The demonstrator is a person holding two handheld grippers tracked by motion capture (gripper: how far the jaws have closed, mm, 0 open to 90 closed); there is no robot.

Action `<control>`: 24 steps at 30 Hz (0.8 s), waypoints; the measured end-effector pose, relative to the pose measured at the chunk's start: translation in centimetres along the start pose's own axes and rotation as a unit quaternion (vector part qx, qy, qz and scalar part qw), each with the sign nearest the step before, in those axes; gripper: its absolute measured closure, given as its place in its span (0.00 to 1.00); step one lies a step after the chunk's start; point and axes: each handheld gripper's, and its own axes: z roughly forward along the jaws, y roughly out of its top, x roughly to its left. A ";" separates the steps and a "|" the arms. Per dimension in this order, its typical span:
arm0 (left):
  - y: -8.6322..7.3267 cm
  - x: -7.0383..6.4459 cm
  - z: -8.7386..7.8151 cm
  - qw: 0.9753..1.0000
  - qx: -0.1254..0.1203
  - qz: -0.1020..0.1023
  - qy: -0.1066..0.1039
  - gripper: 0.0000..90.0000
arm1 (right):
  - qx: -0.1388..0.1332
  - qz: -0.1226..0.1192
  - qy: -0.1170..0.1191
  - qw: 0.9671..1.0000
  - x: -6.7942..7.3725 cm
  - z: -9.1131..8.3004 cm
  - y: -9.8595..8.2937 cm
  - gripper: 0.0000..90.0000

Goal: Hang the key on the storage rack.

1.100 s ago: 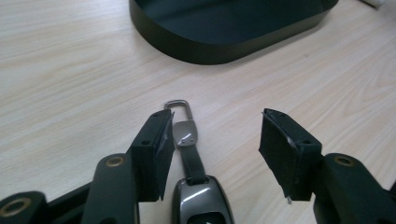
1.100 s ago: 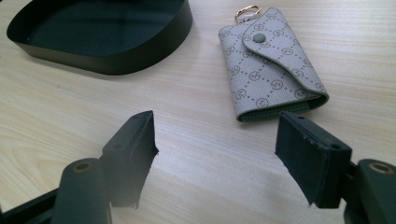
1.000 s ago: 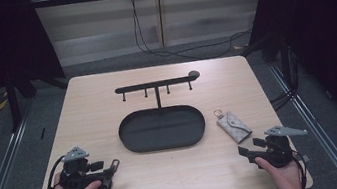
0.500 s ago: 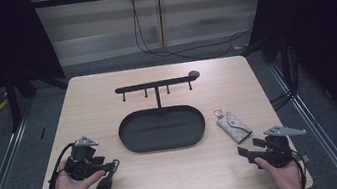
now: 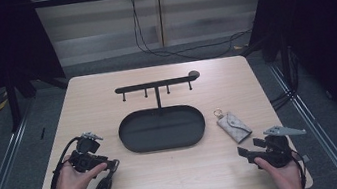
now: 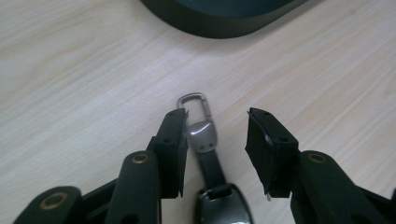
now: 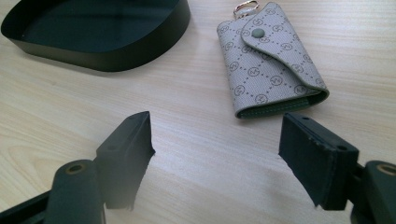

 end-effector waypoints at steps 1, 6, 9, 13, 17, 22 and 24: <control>0.1 0.1 0.0 1.000 0.003 0.000 -0.001 0.65 | 0.000 0.001 -0.001 1.000 0.0 0.0 0.0 0.28; 0.5 0.3 0.6 0.999 0.034 -0.002 -0.009 0.62 | 0.002 0.001 -0.002 1.000 0.0 0.0 0.0 0.28; 1.0 0.7 1.0 0.999 0.054 -0.005 -0.006 0.62 | 0.002 0.002 -0.002 1.000 -0.1 0.0 0.0 0.28; 1.4 0.6 1.6 0.997 0.075 0.000 -0.006 0.62 | 0.003 0.003 -0.002 1.000 -0.1 0.1 0.0 0.28; 1.7 0.6 2.5 0.995 0.097 -0.002 0.004 0.62 | 0.006 0.006 0.000 1.000 -0.2 0.2 0.0 0.28; 1.9 0.3 3.3 0.993 0.114 0.002 0.019 0.62 | 0.006 0.004 0.000 1.000 -0.1 0.1 0.0 0.28; 2.0 0.3 3.5 0.992 0.121 0.004 0.023 0.62 | 0.006 0.005 -0.001 1.000 -0.1 0.1 0.0 0.28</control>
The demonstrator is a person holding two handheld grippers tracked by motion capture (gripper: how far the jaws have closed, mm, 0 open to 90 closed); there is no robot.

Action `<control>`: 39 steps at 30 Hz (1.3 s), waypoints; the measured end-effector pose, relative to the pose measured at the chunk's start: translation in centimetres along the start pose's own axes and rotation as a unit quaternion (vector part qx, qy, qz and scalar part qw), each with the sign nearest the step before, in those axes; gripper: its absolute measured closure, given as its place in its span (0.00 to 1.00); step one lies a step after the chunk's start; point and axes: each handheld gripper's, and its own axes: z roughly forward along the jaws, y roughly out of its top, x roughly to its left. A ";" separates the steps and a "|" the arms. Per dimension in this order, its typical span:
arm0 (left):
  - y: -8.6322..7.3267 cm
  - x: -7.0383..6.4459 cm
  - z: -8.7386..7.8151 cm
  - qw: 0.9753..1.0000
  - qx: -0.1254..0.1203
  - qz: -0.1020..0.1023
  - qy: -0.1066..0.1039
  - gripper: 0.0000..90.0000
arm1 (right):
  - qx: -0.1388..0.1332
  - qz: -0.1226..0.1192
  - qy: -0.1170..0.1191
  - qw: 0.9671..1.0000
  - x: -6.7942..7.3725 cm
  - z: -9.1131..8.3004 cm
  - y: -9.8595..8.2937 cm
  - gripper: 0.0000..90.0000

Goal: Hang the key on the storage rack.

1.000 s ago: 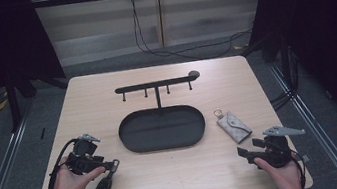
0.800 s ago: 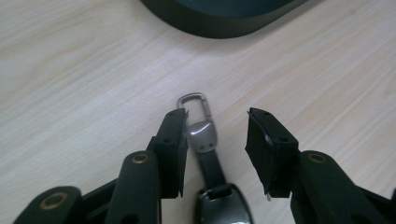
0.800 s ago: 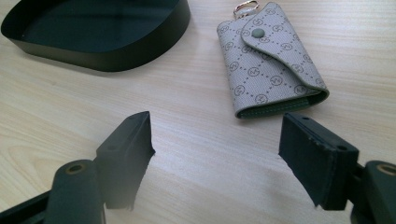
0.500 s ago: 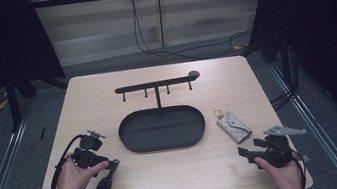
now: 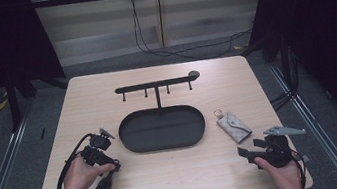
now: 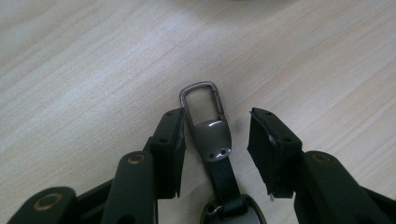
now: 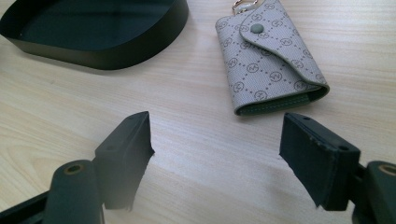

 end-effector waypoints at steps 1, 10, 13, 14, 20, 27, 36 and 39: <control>0.0 0.0 0.2 1.000 0.002 -0.002 0.000 0.63 | 0.000 0.000 0.000 1.000 0.0 0.0 0.0 0.28; 0.3 -0.4 0.4 0.999 0.020 0.006 0.026 0.68 | 0.004 -0.002 0.001 1.000 0.1 0.1 0.0 0.28; 0.5 -0.8 0.5 0.998 0.030 0.013 0.046 0.71 | 0.004 -0.002 0.000 1.000 0.1 0.1 0.0 0.28; 0.5 -1.0 0.5 0.998 0.030 0.016 0.051 0.72 | 0.004 -0.002 0.001 1.000 0.1 0.1 0.0 0.28; 0.7 -1.4 0.6 0.997 0.038 0.026 0.066 0.75 | 0.005 -0.007 0.001 1.000 0.2 0.1 0.0 0.28; 1.2 -1.4 0.7 0.996 0.056 0.027 0.066 0.78 | 0.007 -0.007 0.002 1.000 0.2 0.1 0.0 0.28; 1.4 -1.0 0.6 0.996 0.065 0.029 0.053 0.78 | 0.011 -0.005 0.002 1.000 0.1 0.2 0.0 0.28; 1.5 -0.8 0.6 0.997 0.065 0.021 0.048 0.78 | 0.012 -0.006 0.001 1.000 0.1 0.2 0.0 0.28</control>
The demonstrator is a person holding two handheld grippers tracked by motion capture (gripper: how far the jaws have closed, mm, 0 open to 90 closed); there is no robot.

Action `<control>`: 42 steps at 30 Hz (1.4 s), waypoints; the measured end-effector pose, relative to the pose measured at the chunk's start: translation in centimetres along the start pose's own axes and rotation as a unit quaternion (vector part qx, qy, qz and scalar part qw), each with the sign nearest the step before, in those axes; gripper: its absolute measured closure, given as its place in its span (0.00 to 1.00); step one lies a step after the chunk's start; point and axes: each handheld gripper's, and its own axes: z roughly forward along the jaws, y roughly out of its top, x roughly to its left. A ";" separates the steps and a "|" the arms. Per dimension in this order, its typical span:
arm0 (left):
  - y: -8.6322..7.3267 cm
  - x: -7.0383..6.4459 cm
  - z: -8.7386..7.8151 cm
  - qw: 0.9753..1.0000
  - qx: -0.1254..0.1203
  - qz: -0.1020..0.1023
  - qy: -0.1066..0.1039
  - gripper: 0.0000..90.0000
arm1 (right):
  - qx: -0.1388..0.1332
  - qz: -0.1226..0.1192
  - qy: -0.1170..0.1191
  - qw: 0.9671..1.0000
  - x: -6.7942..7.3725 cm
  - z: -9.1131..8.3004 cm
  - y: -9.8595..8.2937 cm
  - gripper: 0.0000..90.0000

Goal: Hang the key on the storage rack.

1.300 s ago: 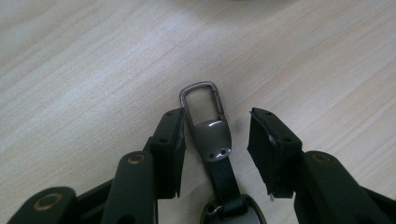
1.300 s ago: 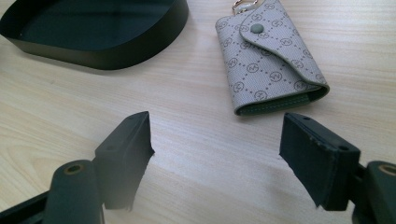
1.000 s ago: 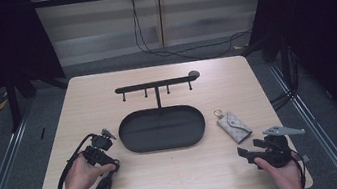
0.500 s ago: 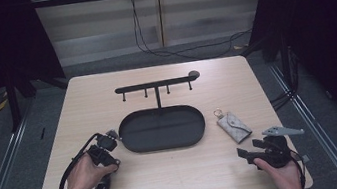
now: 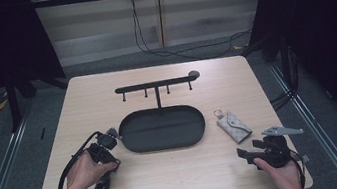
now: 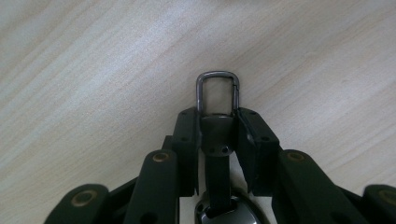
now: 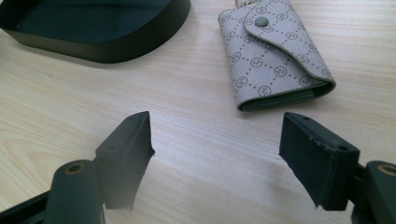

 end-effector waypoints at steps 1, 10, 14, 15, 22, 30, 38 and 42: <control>0.0 0.2 0.0 1.000 0.000 -0.005 -0.008 0.78 | 0.000 0.000 0.000 1.000 0.0 0.0 0.0 0.28; -0.2 1.1 -0.6 0.999 -0.012 -0.002 -0.032 0.78 | -0.001 0.001 0.001 1.000 0.0 0.0 0.0 0.28; -0.3 1.4 -1.2 0.999 -0.017 -0.006 -0.033 0.78 | -0.001 0.002 0.001 1.000 0.0 0.0 0.0 0.28; -0.4 1.4 -1.5 0.999 -0.020 -0.007 -0.027 0.78 | -0.001 0.002 0.001 1.000 0.0 0.0 0.0 0.28; -0.5 1.2 -3.1 0.999 -0.036 0.000 -0.024 0.78 | -0.001 0.005 0.001 1.000 0.0 0.0 0.0 0.28; -0.2 1.2 -4.7 0.999 -0.039 0.003 -0.014 0.78 | -0.001 0.006 -0.001 1.000 -0.1 0.0 0.0 0.27; -0.4 1.3 -6.6 0.998 -0.062 0.016 -0.016 0.78 | 0.001 0.001 -0.005 1.000 0.1 0.1 0.0 0.26; -0.3 1.2 -7.2 0.998 -0.065 0.021 -0.019 0.78 | -0.002 0.002 -0.007 1.000 0.0 0.1 0.0 0.24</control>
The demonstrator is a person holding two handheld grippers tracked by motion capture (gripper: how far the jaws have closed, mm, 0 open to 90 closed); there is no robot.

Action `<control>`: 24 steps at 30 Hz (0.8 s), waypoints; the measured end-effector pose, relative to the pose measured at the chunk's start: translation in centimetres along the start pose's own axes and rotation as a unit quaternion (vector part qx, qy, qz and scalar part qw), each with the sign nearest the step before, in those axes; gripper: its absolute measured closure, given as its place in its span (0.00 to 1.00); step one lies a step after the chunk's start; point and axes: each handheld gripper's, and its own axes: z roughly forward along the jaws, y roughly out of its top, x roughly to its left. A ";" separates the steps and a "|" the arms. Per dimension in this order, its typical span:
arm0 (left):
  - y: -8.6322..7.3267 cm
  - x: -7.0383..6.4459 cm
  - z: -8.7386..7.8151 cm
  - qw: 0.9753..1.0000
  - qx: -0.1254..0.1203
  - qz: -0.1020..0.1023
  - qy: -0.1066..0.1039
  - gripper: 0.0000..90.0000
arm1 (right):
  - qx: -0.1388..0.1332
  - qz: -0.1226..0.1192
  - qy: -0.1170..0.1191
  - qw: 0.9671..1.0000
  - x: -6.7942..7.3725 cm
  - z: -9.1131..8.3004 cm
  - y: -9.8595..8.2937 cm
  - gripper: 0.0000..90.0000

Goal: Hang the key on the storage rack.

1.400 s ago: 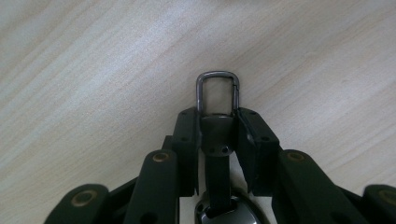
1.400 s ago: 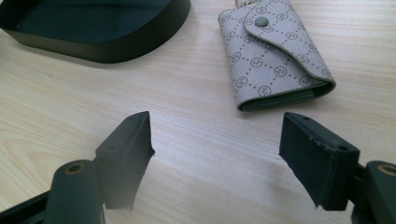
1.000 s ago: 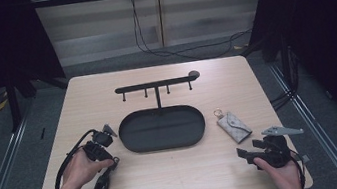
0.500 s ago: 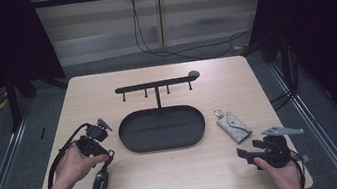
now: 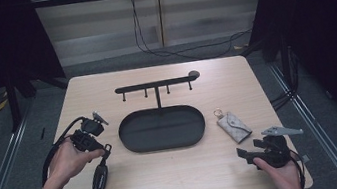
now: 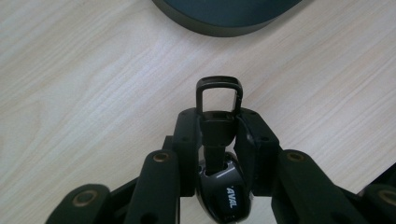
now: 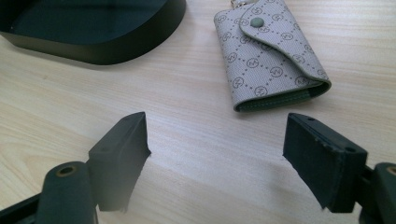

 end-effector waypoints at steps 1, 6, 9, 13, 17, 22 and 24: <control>0.1 -0.1 -0.2 1.000 0.000 -0.003 0.002 0.78 | 0.000 0.000 0.000 1.000 0.0 0.0 0.0 0.23; 0.4 -0.2 -1.5 1.000 0.000 -0.001 -0.002 0.78 | 0.010 -0.005 -0.001 1.000 0.2 0.2 0.0 0.17; 0.6 -0.4 -1.8 1.000 0.001 0.001 0.005 0.78 | 0.010 -0.012 0.001 1.000 0.3 0.2 0.0 0.17; 0.9 -0.7 -1.9 1.000 0.004 0.008 0.010 0.78 | 0.007 -0.006 0.004 1.000 0.2 0.2 0.0 0.16; 1.1 -0.9 -2.3 1.000 -0.001 0.010 0.024 0.78 | 0.009 -0.004 0.009 1.000 0.1 0.2 0.0 0.16; 1.4 -1.2 -3.0 0.999 0.005 0.014 0.035 0.79 | 0.009 -0.004 0.007 1.000 0.1 0.2 0.0 0.16; 1.6 -1.2 -3.5 1.000 0.000 0.014 0.028 0.79 | 0.007 -0.007 0.009 1.000 0.1 0.2 0.0 0.16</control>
